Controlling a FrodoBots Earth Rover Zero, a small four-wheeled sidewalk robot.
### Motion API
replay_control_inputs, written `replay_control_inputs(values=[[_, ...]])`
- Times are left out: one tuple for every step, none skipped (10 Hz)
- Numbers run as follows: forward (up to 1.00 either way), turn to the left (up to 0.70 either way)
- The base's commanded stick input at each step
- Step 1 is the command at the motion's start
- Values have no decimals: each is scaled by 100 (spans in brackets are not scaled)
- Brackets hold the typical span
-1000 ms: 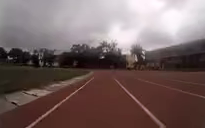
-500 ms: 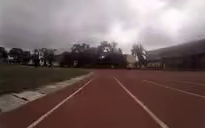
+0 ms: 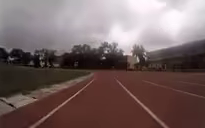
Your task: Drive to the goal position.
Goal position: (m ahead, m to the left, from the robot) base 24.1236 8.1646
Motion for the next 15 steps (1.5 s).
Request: replay_control_inputs(values=[[70,7],[70,4],[70,-18],[70,-18],[70,-28],[70,-13],[70,0],[70,0],[70,0],[70,0],[70,0],[70,2],[70,6],[70,6],[70,6]])
